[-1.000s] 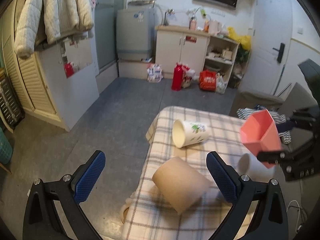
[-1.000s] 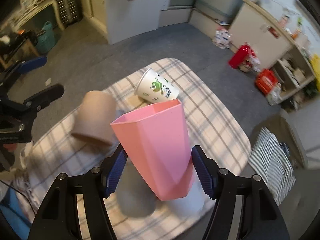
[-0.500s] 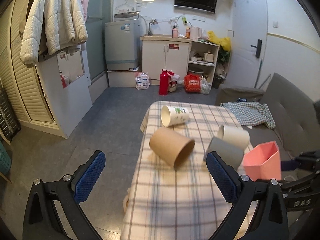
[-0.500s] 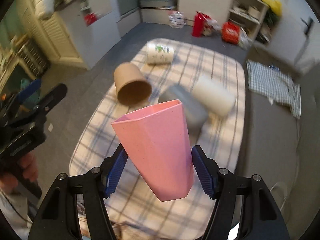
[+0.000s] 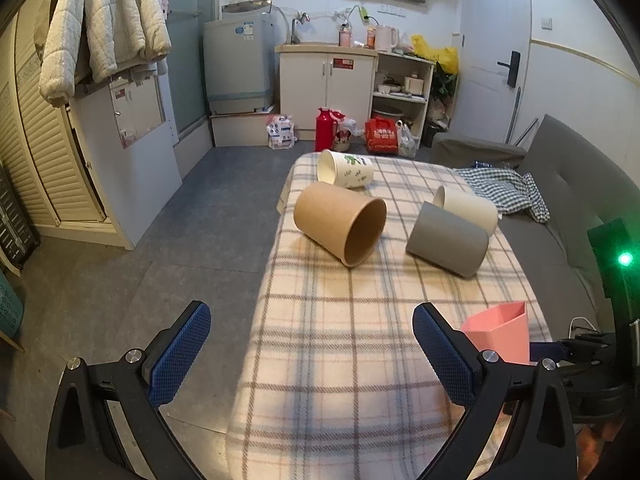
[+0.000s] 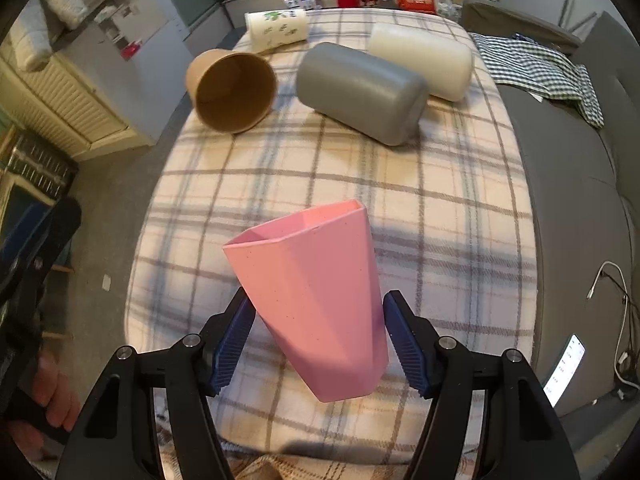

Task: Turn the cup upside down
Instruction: 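Lift the pink cup with the right gripper and turn it rim-down, then lower the pink cup onto the table and open the right gripper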

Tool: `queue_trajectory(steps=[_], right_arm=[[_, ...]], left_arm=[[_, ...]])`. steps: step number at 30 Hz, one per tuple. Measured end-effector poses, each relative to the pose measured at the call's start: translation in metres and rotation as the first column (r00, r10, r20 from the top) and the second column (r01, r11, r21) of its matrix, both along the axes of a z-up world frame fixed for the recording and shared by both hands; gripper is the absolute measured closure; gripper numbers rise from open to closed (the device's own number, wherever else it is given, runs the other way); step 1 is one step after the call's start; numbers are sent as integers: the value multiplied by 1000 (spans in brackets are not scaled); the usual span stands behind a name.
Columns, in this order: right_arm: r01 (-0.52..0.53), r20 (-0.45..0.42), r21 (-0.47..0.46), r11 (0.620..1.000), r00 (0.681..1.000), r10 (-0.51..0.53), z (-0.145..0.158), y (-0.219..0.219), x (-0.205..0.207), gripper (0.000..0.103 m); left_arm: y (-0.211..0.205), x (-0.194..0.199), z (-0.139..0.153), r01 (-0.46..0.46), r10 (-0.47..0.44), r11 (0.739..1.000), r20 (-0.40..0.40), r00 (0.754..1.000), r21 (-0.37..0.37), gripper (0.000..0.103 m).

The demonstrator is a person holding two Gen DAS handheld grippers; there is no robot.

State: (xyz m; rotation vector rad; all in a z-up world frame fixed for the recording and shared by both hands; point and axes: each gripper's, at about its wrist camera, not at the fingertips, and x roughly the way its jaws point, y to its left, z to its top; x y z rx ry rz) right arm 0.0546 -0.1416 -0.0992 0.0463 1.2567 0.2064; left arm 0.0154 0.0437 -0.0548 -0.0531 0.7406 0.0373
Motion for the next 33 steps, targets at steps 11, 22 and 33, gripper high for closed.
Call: queue_trajectory(steps=[11, 22, 33], right_arm=[[35, 81, 51, 998, 996, -39, -4, -15, 2, 31], [118, 382, -23, 993, 919, -101, 53, -64, -20, 16], [257, 418, -6, 967, 879, -231, 34, -136, -39, 16]], left_arm=[[-10, 3, -11, -8, 7, 1000, -55, 998, -4, 0], [-56, -11, 1, 64, -64, 998, -43, 997, -11, 0], [-143, -6, -38, 206, -212, 977, -168, 963, -57, 0]])
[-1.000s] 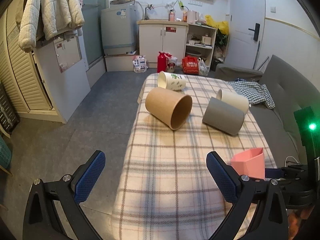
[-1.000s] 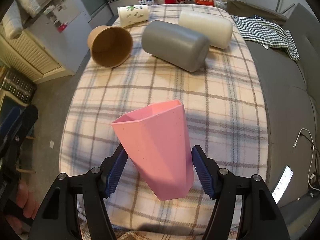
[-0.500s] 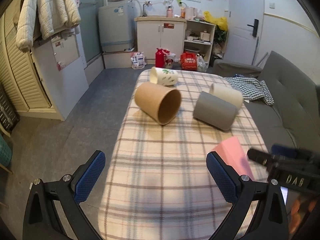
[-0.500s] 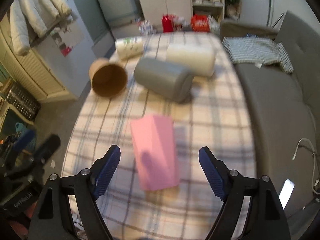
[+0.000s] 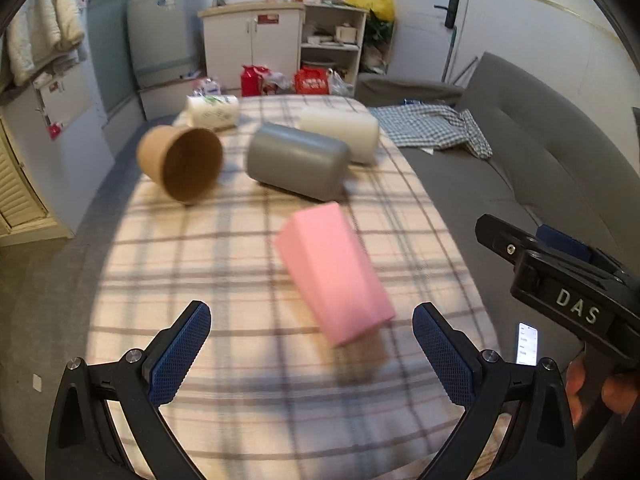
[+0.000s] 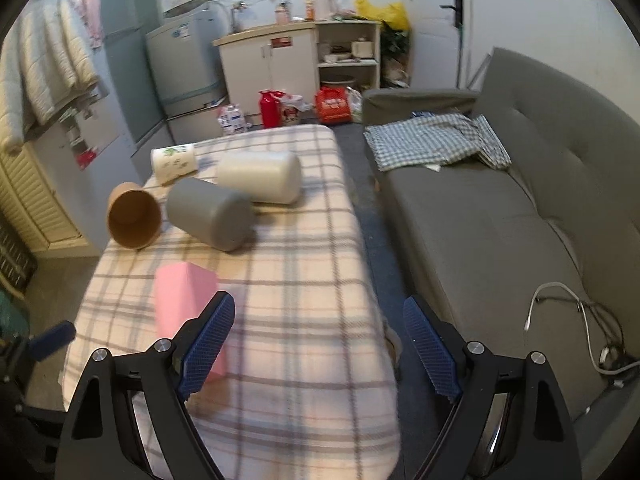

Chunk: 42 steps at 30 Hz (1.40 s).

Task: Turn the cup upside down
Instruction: 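Lower the pink cup onto the table and open the right gripper, then grasp the upside-down pink cup with the left gripper and lift it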

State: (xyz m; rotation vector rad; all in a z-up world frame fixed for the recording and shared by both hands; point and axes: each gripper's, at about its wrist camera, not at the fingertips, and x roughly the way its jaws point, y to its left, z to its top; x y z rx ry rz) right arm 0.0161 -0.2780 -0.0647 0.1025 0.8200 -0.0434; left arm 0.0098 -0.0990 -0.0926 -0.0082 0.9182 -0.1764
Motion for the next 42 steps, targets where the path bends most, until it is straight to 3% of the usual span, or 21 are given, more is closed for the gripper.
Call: queue_trajectory(steps=[5, 11, 12, 14, 17, 25, 42], right_arm=[[15, -12, 12, 1000, 1000, -15, -11, -13, 1, 16], [25, -40, 33, 999, 999, -24, -25, -19, 9, 16], [26, -44, 36, 999, 999, -25, -28, -21, 9, 16], [24, -50, 42, 999, 999, -21, -30, -21, 11, 16], [18, -53, 44, 999, 998, -16, -32, -18, 12, 16], [-7, -34, 30, 1000, 999, 8, -26, -6, 9, 16], [-54, -41, 20, 998, 998, 55, -24, 13, 10, 16]], left_arm=[[-11, 17, -20, -19, 17, 999, -80, 997, -28, 0], [-22, 24, -38, 5, -7, 1000, -105, 994, -19, 3], [-22, 24, -41, 7, -9, 1000, -107, 994, -20, 6], [-20, 25, -45, 8, -9, 1000, -115, 993, -9, 25], [-17, 26, -48, 25, -29, 999, -136, 990, -31, 41], [-10, 19, -24, 64, -64, 998, -94, 994, 0, 45], [22, 47, 27, 22, -22, 999, 13, 1000, 31, 50]])
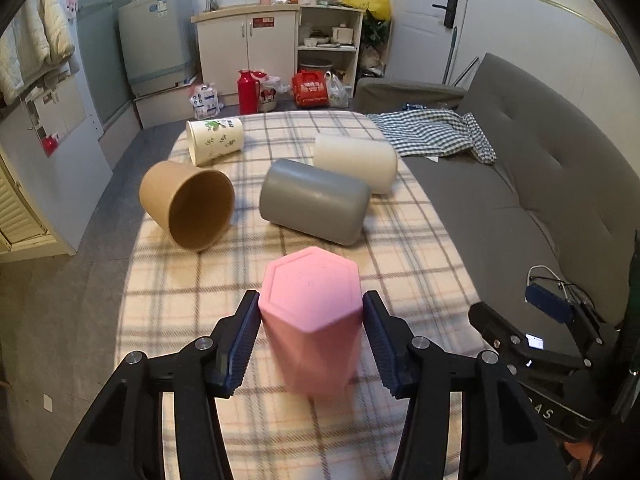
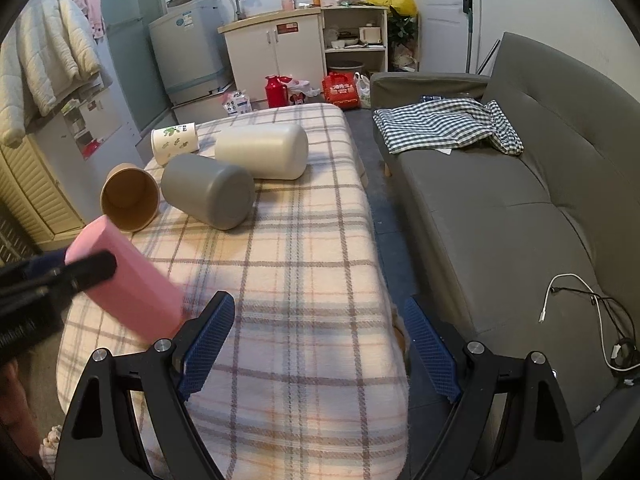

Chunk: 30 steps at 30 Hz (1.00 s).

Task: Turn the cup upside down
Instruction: 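Grasp the upside-down pink cup with the left gripper and lift it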

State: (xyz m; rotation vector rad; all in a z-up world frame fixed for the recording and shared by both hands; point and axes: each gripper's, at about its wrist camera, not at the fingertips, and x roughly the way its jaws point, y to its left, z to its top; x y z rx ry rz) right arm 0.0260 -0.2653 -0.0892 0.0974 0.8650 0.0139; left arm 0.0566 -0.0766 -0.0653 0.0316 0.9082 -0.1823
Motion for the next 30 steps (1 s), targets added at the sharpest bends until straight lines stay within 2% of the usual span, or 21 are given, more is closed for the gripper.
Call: queue_trajectory(steps=[6, 12, 17, 22, 25, 26, 28, 30], right_arm=[[-8, -1, -3, 1000, 1000, 8, -1, 3, 2, 16], [-7, -3, -1, 1000, 1000, 7, -2, 3, 2, 16], [-6, -7, -5, 1000, 1000, 6, -2, 4, 2, 16], [-5, -13, -3, 1000, 1000, 5, -3, 6, 3, 16], [-9, -9, -3, 1000, 1000, 9, -2, 6, 2, 16], [-11, -6, -5, 1000, 1000, 11, -1, 7, 1, 16], [-13, -2, -1, 1000, 1000, 13, 1, 8, 0, 16], [-12, 7, 3, 1000, 1000, 12, 5, 8, -2, 16]], left_arm=[[3, 5, 1, -7, 8, 1000, 14, 1000, -3, 50], [-2, 13, -1, -11, 10, 1000, 71, 997, 5, 50], [-1, 15, -18, -16, 16, 1000, 44, 999, -2, 50], [-4, 8, -19, 1, -2, 1000, 67, 998, 17, 50], [-3, 6, -17, -19, 18, 1000, 79, 997, 11, 46], [-2, 5, -15, -22, 22, 1000, 85, 996, -2, 37], [-1, 3, -10, -30, 32, 999, 96, 995, -18, 28], [2, 0, -1, -35, 39, 999, 117, 992, -37, 27]])
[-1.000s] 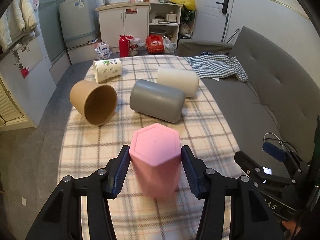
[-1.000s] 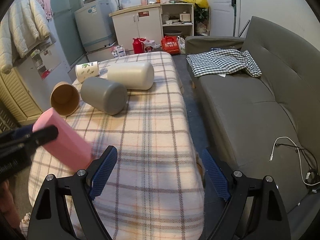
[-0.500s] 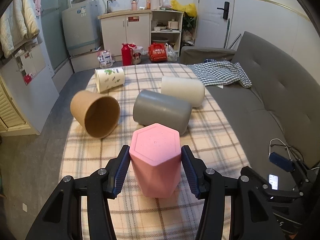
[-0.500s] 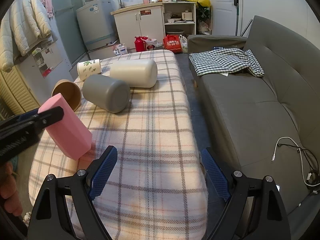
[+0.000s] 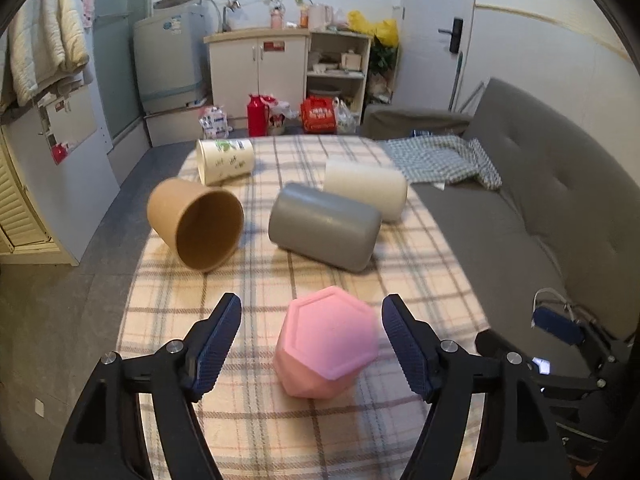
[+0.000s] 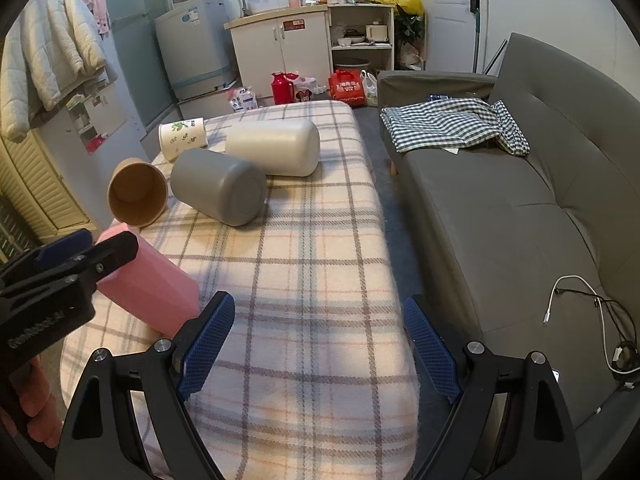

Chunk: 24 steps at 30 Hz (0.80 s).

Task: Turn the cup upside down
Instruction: 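Grasp the upside-down pink cup with the left gripper and lift it, then set the pink cup down upside down and open the left gripper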

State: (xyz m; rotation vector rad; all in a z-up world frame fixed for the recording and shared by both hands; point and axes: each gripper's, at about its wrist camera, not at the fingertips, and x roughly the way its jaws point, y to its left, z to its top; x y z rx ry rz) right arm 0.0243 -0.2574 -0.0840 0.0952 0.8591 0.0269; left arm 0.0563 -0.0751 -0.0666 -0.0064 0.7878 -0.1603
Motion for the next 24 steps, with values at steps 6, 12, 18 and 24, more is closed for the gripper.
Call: queue_trajectory(steps=[6, 12, 18, 24], right_arm=[[-17, 67, -2, 1000, 998, 17, 24, 4, -11, 16], [-55, 158, -5, 998, 986, 55, 51, 15, -29, 16], [-94, 227, 0, 996, 969, 92, 64, 32, -50, 16], [-119, 248, -18, 993, 961, 119, 55, 49, -69, 16]], left_arm=[[11, -14, 32, 6, -3, 999, 64, 998, -38, 24], [31, -39, 54, 16, -12, 1000, 144, 989, -24, 23], [52, -64, 53, 3, -2, 1000, 176, 984, -3, 23], [69, -84, 38, -45, 48, 999, 186, 981, -21, 9]])
